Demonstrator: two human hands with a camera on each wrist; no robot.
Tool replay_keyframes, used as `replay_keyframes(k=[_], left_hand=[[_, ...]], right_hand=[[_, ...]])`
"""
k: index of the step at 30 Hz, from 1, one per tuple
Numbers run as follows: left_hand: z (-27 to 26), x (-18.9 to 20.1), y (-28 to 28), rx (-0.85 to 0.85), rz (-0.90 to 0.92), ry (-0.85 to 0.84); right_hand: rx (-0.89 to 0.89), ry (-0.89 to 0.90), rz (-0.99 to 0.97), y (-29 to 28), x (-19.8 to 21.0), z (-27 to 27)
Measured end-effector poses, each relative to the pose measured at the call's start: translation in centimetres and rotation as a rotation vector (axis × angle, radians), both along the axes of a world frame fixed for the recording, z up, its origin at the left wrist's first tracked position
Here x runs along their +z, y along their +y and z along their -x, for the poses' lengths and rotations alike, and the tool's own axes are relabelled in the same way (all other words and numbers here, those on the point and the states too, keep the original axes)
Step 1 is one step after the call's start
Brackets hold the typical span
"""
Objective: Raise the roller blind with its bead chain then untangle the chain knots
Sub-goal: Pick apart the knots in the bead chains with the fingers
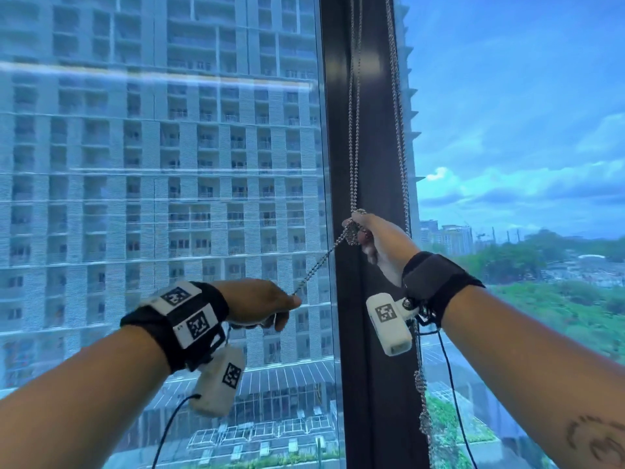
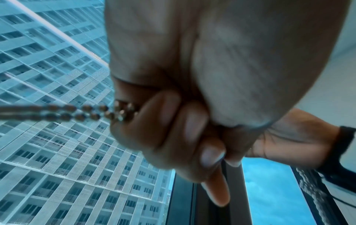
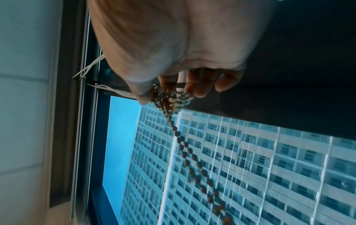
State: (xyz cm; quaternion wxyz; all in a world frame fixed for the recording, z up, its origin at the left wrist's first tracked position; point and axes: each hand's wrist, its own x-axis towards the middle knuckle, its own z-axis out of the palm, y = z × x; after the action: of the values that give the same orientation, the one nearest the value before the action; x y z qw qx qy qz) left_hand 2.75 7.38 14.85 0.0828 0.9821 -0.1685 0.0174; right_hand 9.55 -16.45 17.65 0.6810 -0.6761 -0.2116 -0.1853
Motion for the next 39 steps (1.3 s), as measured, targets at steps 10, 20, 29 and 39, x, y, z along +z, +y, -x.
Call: replay_keyframes(k=[10,20,29,39], left_hand=[[-1.8,-3.5,-2.5,-0.079,-0.173,0.176],[-0.2,-1.5,-4.6,-0.02,-0.243,-0.366],[1.1,7.4,-8.8,-0.441,-0.466,-0.987],[0.7,8.9,-6.8,-0.498,0.126,-0.962]], right_hand=[[0.212,-0.045,-0.083,1.6,-1.4,1.8],[0.159,-0.067,0.003,2.4,-5.9,2.5],[-0.158,-0.378,0.644,1.3,-4.3,6.8],[-0.154,-0.462,0.33,-0.7,5.4,9.4]])
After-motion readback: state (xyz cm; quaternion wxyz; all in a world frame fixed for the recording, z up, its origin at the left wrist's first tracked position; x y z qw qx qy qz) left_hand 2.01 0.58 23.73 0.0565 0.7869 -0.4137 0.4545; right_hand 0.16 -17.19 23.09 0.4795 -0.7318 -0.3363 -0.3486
